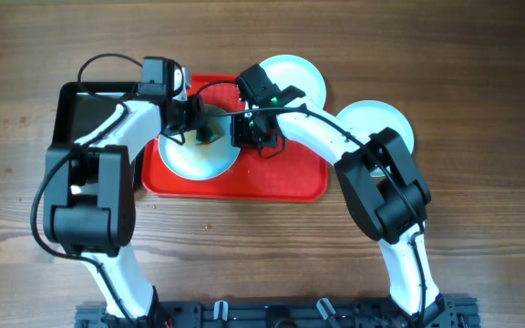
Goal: Clean dirty plates on tray and stack at the side
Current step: 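Scrub the lower plate with the sponge while right gripper holds its rim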
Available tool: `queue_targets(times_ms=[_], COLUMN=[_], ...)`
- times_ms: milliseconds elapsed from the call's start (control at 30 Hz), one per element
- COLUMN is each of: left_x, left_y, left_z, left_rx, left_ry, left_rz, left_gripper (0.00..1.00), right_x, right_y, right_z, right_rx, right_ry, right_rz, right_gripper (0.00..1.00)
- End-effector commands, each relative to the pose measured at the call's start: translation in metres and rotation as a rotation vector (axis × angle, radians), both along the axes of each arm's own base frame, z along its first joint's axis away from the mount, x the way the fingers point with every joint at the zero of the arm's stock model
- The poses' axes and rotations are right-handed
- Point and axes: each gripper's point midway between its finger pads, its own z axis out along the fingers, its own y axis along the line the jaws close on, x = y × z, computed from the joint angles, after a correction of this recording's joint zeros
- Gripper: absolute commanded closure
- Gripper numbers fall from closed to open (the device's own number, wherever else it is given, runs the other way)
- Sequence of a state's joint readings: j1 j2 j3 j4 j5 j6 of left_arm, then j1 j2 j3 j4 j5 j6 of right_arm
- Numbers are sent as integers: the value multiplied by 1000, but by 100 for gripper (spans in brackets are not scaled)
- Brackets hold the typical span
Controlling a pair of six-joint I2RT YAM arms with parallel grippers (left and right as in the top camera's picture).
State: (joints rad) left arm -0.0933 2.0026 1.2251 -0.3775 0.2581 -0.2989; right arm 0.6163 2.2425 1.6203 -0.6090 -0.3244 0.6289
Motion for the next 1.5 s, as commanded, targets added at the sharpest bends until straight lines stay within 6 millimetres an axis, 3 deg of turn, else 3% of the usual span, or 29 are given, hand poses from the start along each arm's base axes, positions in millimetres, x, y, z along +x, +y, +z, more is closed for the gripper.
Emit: queue_targets(times_ms=[0,167,267,333,400,467,600,733,833,867,967,1100,1267,1333,1467], left_x=[-33,-91,-112,-122,-128,-130,-122,-86,-51,-43,-38,-61,-132,-154,-163], left_y=[76,76,38,0,-25,-31,-32,-25,12,33,85,94,86,68,15], left_z=[-37,-44,-43,-33,-21,-17,-18,-25,-37,-39,-37,-39,-39,-37,-28], left_rx=[318,350,167,-41,-192,-231,-227,-167,27,122,361,429,427,341,39], left_ry=[173,410,507,525,517,503,460,326,247,227,185,268,567,674,726], left_rz=[389,344,137,-42,-165,-214,-236,-184,47,157,401,401,348,284,73], left_gripper=[96,96,96,96,96,96,96,96,96,96,96,96,96,96,96], right_x=[-7,-6,-6,-6,-6,-6,-6,-6,-6,-6,-5,-5,-5,-5,-5], right_y=[0,0,0,0,0,0,0,0,0,0,1,1,1,1,1], right_z=[-17,-17,-17,-17,-17,-17,-17,-17,-17,-16,-16,-16,-16,-16,-16], right_rx=[-20,-20,-20,-20,-20,-20,-20,-20,-19,-19,-17,-17,-16,-15,-15], right_ry=[37,37,37,37,37,37,37,36,36,35,33,33,31,30,30], right_rz=[8,7,8,7,7,7,7,8,8,7,7,7,7,7,7], right_gripper=[96,96,96,96,96,96,96,96,96,96,96,96,96,96,96])
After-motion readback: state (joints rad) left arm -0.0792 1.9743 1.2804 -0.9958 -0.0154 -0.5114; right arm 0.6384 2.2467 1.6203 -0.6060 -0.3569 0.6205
